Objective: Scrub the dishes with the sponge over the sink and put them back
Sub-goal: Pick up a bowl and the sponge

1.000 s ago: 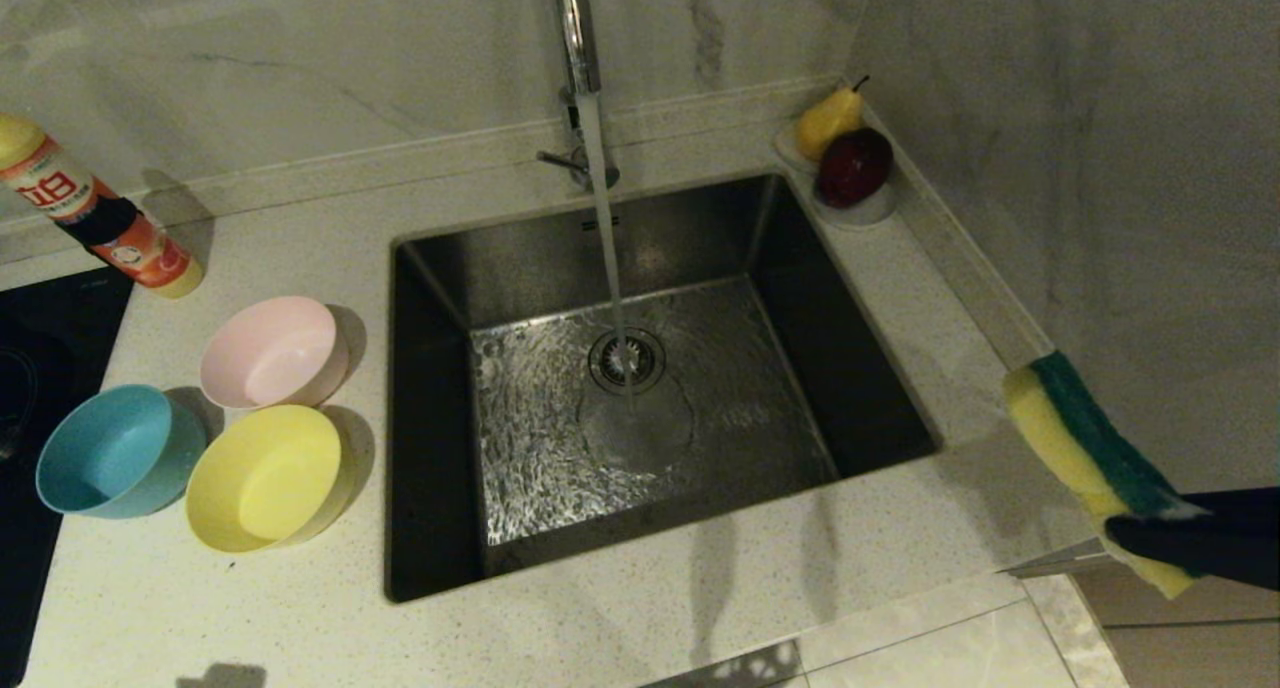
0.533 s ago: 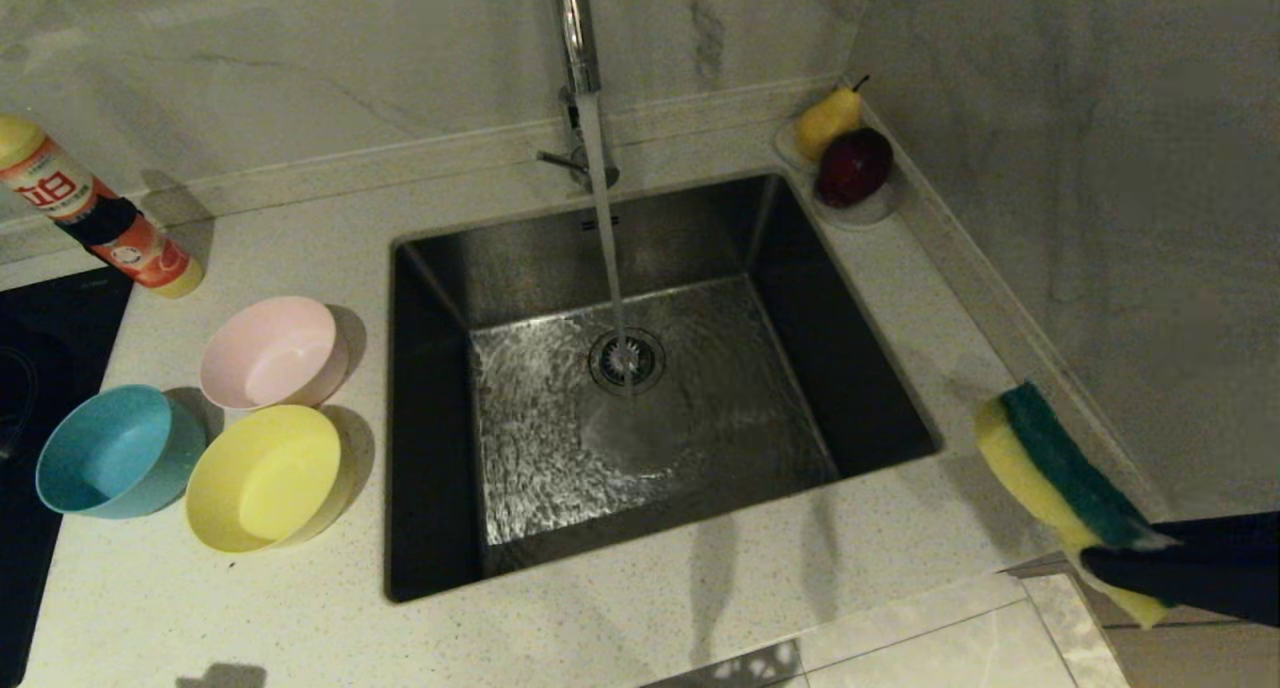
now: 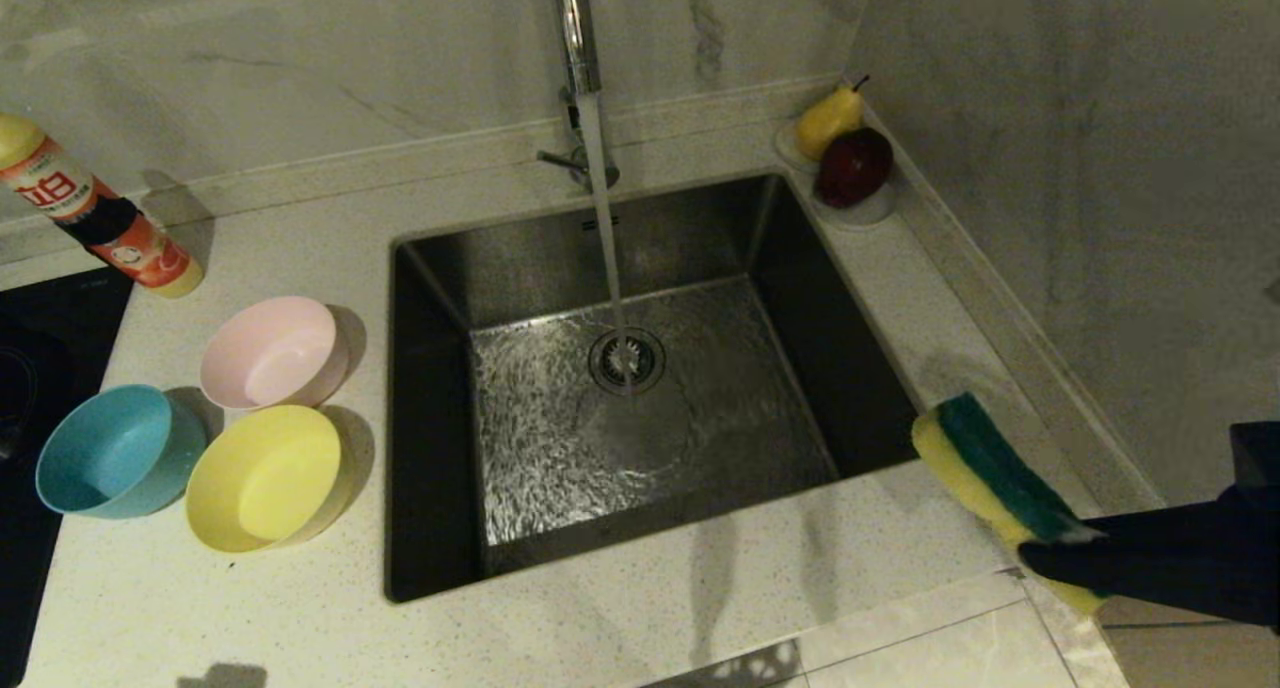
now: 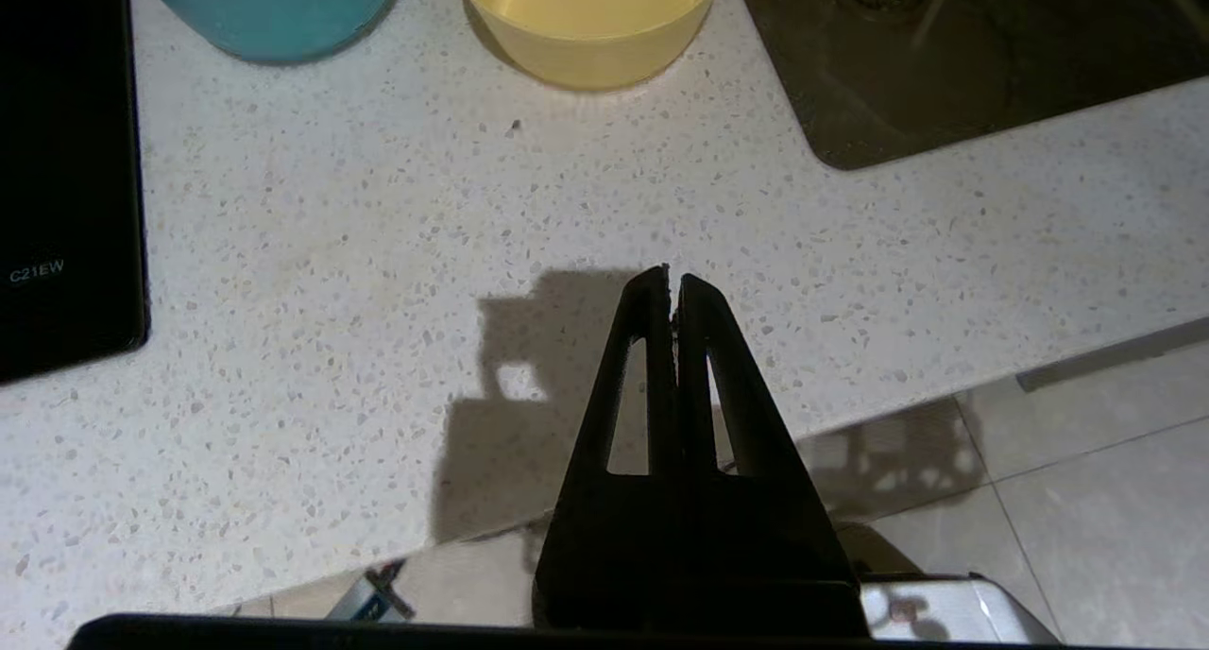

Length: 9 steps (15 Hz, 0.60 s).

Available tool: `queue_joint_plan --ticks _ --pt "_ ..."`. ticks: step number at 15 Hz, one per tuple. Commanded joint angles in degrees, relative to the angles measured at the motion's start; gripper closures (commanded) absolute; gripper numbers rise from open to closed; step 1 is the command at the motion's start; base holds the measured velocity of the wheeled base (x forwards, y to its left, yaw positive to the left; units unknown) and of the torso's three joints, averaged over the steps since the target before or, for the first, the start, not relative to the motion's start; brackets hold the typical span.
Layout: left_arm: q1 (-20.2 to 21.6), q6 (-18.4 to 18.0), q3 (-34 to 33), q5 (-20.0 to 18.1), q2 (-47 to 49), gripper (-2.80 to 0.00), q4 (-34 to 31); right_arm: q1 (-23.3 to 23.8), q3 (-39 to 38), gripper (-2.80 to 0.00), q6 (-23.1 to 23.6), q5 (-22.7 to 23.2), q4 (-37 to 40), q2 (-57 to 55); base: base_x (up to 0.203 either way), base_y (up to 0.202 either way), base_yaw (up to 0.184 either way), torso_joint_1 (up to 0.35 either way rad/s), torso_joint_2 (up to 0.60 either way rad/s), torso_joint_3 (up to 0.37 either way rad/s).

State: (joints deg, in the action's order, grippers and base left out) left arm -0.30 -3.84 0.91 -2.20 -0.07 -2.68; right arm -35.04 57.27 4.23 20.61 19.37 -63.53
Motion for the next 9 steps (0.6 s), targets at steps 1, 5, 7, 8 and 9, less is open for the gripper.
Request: queue_joint_plan --ticks 1,5,7,8,9 --pt "0.0 -0.2 -0.7 0.2 0.0 0.00 1.9 -0.6 1.1 0.00 0.0 0.2 0.1 -2.1 0.000 0.000 0.000 0.000 0.00 0.000" --pt "0.1 0.5 0.2 1.6 0.1 0.00 -1.2 -1.8 1.2 0.00 0.0 0.1 0.1 -2.0 0.000 0.000 0.000 0.000 0.00 0.000" --pt "0.1 0.5 0.1 1.5 0.1 0.00 -0.6 -1.7 1.1 0.00 0.0 0.1 0.2 -1.5 0.000 0.000 0.000 0.000 0.00 0.000" --pt "0.1 0.4 0.7 1.6 0.0 0.00 -0.3 -1.7 1.0 0.00 0.0 0.1 0.3 -1.3 0.000 0.000 0.000 0.000 0.00 0.000" --pt "0.1 0.4 3.6 2.0 0.4 0.00 -0.5 -1.7 0.7 0.00 0.0 0.1 0.5 -0.5 0.000 0.000 0.000 0.000 0.00 0.000"
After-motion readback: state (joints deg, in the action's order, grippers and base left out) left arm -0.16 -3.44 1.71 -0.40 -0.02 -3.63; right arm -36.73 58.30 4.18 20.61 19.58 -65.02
